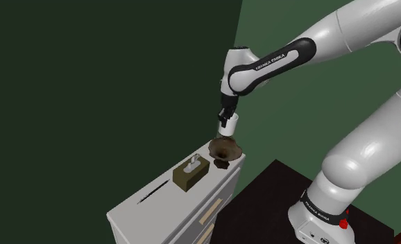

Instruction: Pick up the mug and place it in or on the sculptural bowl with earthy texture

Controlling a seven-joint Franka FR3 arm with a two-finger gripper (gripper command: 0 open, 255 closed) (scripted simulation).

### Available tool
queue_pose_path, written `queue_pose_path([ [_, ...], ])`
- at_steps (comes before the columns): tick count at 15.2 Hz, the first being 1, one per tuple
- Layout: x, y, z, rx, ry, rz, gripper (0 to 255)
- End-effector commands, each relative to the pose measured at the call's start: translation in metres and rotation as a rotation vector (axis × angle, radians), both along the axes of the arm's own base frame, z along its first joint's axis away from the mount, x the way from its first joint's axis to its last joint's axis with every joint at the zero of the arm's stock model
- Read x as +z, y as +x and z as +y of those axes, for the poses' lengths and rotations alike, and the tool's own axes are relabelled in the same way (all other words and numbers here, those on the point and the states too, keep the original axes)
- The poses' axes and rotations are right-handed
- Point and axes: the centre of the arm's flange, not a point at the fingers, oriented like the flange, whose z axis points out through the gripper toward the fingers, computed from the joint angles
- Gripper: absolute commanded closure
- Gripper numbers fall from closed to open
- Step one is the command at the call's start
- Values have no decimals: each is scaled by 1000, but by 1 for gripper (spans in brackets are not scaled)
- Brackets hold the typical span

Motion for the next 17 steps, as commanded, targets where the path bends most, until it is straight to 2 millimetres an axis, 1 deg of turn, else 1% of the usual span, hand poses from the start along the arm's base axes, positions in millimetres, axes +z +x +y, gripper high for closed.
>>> queue_pose_path([
  [1,1,1,-24,2,0,0,255],
  [3,2,1,-50,2,0,0,255],
  [4,2,1,-56,2,0,0,255],
  [17,-66,1,-56,2,0,0,255],
])
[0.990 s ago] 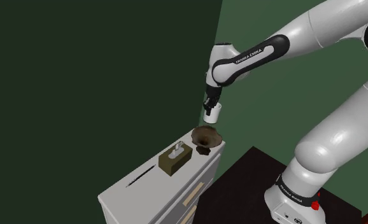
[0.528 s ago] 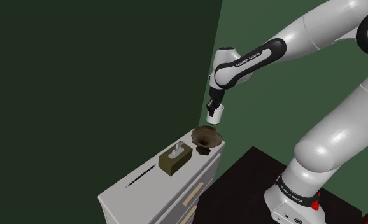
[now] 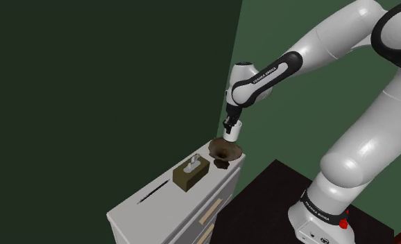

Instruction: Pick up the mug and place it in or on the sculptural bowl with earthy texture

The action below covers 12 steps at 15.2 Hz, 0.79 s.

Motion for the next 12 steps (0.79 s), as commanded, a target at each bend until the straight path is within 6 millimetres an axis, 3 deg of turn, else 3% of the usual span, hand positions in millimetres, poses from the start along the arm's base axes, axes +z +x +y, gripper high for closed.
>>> queue_pose_path([
  [1,-11,0,0,0,0,-1,255],
  [4,-30,0,0,0,0,-1,255],
  [12,-30,0,0,0,0,-1,255],
])
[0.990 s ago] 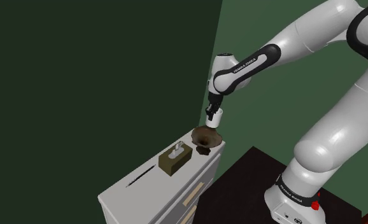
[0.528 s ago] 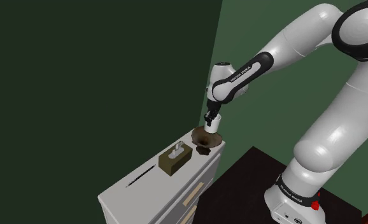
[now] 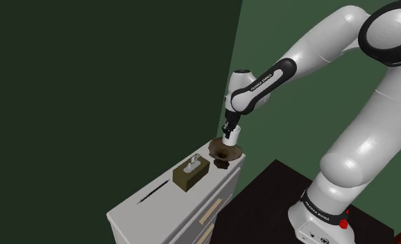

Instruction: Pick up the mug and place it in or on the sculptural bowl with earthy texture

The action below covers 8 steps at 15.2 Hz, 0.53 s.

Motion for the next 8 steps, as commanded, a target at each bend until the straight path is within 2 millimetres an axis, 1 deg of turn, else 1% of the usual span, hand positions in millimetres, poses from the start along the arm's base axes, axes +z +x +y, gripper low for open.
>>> queue_pose_path([
  [1,0,0,0,0,0,0,0],
  [6,0,0,0,0,0,0,0],
  [8,26,-1,2,0,0,0,0],
])
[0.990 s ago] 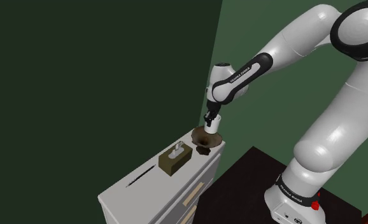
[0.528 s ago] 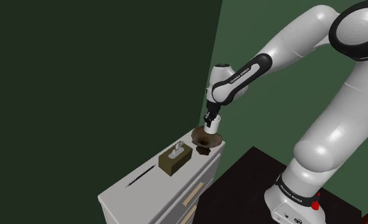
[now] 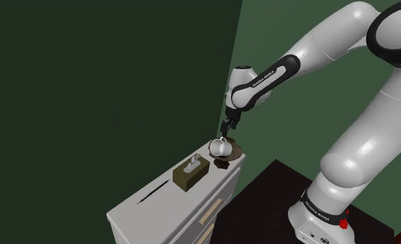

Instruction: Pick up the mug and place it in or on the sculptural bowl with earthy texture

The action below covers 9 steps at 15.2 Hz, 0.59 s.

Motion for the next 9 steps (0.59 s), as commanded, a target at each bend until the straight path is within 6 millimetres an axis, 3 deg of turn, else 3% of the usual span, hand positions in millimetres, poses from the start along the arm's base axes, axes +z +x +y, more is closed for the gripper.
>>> queue_pose_path([
  [1,23,0,-1,0,0,1,0],
  [2,33,0,0,0,0,1,0],
  [9,33,0,0,0,0,1,0],
])
